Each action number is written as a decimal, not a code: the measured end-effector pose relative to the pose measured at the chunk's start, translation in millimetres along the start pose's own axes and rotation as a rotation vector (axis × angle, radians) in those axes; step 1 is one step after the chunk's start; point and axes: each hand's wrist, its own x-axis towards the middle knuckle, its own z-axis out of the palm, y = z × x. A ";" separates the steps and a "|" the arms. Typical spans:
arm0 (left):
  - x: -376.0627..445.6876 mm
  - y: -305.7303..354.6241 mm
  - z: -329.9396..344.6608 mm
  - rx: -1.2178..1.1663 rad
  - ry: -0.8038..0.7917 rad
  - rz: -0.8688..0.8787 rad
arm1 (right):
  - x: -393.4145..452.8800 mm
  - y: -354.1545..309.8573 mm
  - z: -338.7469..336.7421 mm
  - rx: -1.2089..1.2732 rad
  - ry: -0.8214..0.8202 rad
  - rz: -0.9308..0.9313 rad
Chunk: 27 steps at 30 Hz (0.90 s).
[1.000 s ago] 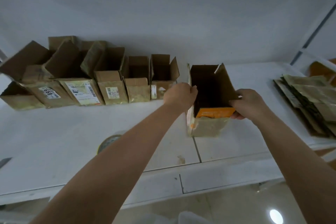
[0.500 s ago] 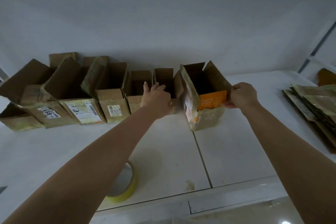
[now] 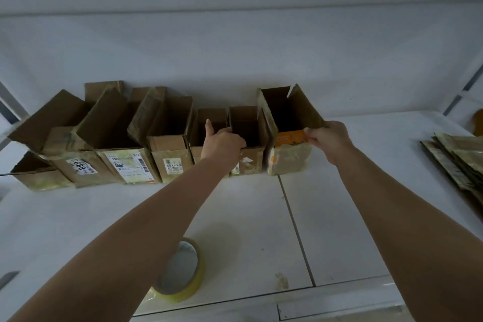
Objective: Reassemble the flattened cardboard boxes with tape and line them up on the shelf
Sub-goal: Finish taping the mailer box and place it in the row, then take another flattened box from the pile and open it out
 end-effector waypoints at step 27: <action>-2.8 82.9 -23.2 -0.039 0.222 0.259 | -56.5 29.1 -68.1 -1.215 0.185 -0.614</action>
